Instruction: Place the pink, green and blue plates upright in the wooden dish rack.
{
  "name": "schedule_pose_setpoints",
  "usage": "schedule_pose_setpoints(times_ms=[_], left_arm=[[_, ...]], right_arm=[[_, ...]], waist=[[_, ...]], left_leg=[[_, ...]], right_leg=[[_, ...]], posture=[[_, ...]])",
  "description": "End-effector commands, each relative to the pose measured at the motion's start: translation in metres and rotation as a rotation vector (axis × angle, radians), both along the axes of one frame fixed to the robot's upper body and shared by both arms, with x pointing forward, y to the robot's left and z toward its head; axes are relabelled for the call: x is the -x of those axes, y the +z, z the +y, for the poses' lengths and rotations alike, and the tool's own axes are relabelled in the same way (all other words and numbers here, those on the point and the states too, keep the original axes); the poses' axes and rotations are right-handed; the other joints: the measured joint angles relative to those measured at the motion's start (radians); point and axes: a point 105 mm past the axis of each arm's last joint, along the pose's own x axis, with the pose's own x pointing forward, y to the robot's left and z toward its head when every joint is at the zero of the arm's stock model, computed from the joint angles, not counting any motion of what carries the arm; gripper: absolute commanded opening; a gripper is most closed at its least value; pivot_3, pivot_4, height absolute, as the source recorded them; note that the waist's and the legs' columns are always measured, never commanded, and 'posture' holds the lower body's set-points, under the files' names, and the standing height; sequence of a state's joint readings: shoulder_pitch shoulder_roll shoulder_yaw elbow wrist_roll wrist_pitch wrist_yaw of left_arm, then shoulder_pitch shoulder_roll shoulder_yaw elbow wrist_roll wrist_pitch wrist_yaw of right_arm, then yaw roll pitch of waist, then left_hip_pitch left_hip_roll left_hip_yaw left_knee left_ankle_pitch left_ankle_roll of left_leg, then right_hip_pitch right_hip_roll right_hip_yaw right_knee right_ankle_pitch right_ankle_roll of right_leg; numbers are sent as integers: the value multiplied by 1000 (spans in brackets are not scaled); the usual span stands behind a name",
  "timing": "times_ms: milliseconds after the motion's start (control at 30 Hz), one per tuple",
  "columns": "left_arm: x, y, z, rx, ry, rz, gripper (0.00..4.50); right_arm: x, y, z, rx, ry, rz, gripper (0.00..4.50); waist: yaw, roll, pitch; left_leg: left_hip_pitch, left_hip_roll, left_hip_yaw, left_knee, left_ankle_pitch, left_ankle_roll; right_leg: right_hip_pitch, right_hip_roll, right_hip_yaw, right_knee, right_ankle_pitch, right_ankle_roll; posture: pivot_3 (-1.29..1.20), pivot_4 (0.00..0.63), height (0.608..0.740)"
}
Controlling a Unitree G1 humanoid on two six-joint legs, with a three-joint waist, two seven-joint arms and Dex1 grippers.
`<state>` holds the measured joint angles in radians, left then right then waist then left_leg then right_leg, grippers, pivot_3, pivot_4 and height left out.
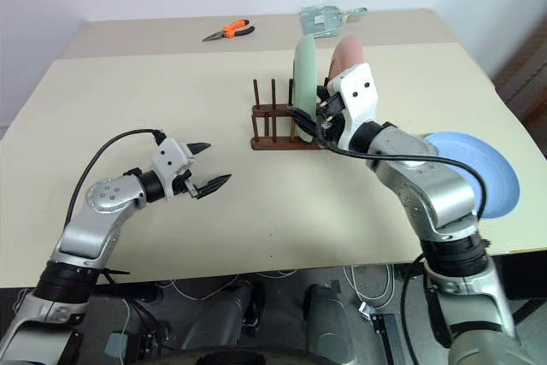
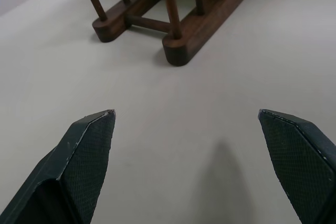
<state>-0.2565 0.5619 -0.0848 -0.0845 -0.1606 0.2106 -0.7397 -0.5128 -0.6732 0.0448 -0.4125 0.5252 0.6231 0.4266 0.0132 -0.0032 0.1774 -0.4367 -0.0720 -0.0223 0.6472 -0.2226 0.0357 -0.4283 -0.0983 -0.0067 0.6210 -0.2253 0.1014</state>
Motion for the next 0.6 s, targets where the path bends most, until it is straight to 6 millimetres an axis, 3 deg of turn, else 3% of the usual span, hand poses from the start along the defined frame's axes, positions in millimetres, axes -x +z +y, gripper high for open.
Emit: schedule_pose_setpoints(times_ms=[33, 133, 200, 267, 333, 367, 533, 600], left_arm=[[2, 11, -5, -2, -23, -44, 4500], [3, 11, -5, -2, -27, -41, 4500], [3, 11, -6, 1, -37, -37, 4500], [4, 10, -10, 4, -60, -29, 4500], [5, 9, -14, 3, -80, -26, 4500], [5, 8, -17, 9, -96, -22, 4500], [15, 14, -40, 55, -221, 4, 4500], [19, 16, -47, 62, -259, 7, 4500]], right_arm=[[24, 43, -20, 58, 30, -164, 3096], [41, 56, -49, 62, 5, -152, 3096], [50, 48, -67, 63, -16, -74, 3096], [57, 21, -90, 121, -75, 54, 3360], [61, -4, -107, 171, -144, 142, 3948], [58, -18, -118, 201, -211, 174, 4463], [51, -92, -168, 376, -500, 287, 4463], [50, -110, -188, 424, -607, 317, 4463]], waist=[[1, 0, 0], [4, 0, 0], [1, 0, 0], [3, -1, -1], [3, -1, -1], [0, 0, -1], [-1, -1, -1], [0, 0, -1]], left_leg=[[0, 0, 0, 0, 0, 0], [-1, 0, -1, 0, 0, 0], [-1, 0, -1, 0, 0, 0], [-1, 1, -1, 0, 0, 0], [-1, 1, -1, 0, 0, 0], [-1, 1, -1, 0, 0, 1], [-1, 1, 1, 1, 0, 1], [-1, 1, 1, 1, 0, 1]], right_leg=[[0, 0, 0, 0, 0, 0], [0, 0, -1, -1, 0, 0], [0, 0, -1, -1, 0, 0], [1, -1, -1, -1, 0, 0], [1, -1, -1, -2, 0, 0], [2, -1, -1, -2, 0, 0], [1, -2, -1, -2, 0, 0], [1, -1, -1, -2, 0, 0]], posture=[[0, 150, 719], [0, 150, 719], [0, 150, 719], [0, 150, 719], [0, 150, 719], [0, 150, 719], [0, 150, 719], [0, 150, 719]])
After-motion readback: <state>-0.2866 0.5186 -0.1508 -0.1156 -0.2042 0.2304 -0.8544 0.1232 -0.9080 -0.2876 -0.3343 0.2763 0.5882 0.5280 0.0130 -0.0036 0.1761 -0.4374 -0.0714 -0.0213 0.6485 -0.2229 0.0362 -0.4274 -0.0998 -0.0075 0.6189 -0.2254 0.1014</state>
